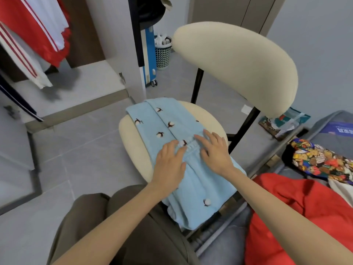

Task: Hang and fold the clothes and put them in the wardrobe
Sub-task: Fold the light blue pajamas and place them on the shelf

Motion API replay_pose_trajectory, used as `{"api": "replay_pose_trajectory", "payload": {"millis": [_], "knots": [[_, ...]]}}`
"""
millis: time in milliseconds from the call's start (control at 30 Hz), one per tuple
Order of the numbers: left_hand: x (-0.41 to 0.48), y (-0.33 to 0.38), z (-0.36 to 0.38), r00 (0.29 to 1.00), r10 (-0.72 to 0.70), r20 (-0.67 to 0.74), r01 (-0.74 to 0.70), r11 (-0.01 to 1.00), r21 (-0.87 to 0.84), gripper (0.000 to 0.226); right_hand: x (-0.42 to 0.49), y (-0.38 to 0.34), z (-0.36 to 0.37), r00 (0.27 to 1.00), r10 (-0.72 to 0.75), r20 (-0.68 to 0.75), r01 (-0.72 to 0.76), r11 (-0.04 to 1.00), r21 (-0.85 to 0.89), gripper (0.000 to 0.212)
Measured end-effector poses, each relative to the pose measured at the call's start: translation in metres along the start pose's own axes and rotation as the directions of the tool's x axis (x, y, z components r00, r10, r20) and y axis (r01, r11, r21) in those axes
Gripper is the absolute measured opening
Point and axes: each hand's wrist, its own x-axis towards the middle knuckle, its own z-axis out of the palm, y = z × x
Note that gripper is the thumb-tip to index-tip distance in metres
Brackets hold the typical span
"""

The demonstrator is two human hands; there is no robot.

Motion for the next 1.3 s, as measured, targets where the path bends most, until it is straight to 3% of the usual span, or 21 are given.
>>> {"api": "replay_pose_trajectory", "payload": {"millis": [67,167,300,400,500,567,633,733,867,967,1067,1200,1300], "knots": [[-0.010,0.008,0.011,0.982,0.088,0.168,-0.098,0.994,0.052,0.055,-0.014,0.009,0.011,0.983,0.071,0.171,-0.067,0.997,-0.031,0.050],[-0.022,0.005,0.025,0.900,0.026,0.435,-0.082,0.990,0.112,0.065,-0.030,0.025,0.018,0.917,0.215,0.337,-0.230,0.973,0.004,0.051],[-0.033,0.006,0.025,0.908,0.024,0.419,-0.076,0.991,0.108,0.072,-0.048,0.034,0.013,0.950,0.199,0.239,-0.213,0.977,0.030,0.053],[-0.054,0.014,0.029,0.915,0.138,0.380,-0.183,0.979,0.086,0.090,-0.070,0.036,0.014,0.938,0.324,0.122,-0.345,0.905,0.248,0.063],[-0.076,0.023,0.039,0.871,0.245,0.427,-0.341,0.926,0.163,0.110,-0.092,0.033,0.022,0.803,0.571,0.171,-0.550,0.599,0.582,0.076],[-0.084,0.028,0.046,0.840,0.250,0.482,-0.408,0.877,0.256,0.120,-0.105,0.030,0.030,0.735,0.642,0.218,-0.538,0.357,0.763,0.083],[-0.088,0.031,0.052,0.849,0.218,0.482,-0.403,0.857,0.321,0.124,-0.117,0.027,0.036,0.662,0.660,0.356,-0.550,0.104,0.829,0.094],[-0.091,0.032,0.056,0.883,0.167,0.439,-0.343,0.867,0.360,0.119,-0.125,0.021,0.041,0.607,0.641,0.469,-0.574,-0.054,0.817,0.105],[-0.093,0.036,0.055,0.907,0.117,0.406,-0.282,0.883,0.375,0.125,-0.124,0.018,0.039,0.591,0.695,0.409,-0.479,-0.105,0.871,0.105],[-0.100,0.041,0.052,0.927,0.100,0.362,-0.246,0.890,0.384,0.135,-0.124,0.020,0.023,0.612,0.621,0.490,-0.457,-0.227,0.860,0.068],[-0.108,0.044,0.047,0.953,0.125,0.276,-0.230,0.891,0.390,0.129,-0.127,0.016,0.006,0.663,0.543,0.516,-0.420,-0.301,0.856,0.037],[-0.109,0.048,0.036,0.968,0.167,0.188,-0.223,0.916,0.333,0.118,-0.128,0.009,-0.016,0.689,0.591,0.419,-0.337,-0.251,0.907,0.029],[-0.105,0.047,0.029,0.954,0.300,-0.008,-0.295,0.940,0.169,0.083,-0.130,0.005,-0.033,0.685,0.669,0.287,-0.292,-0.109,0.950,0.028]]}}
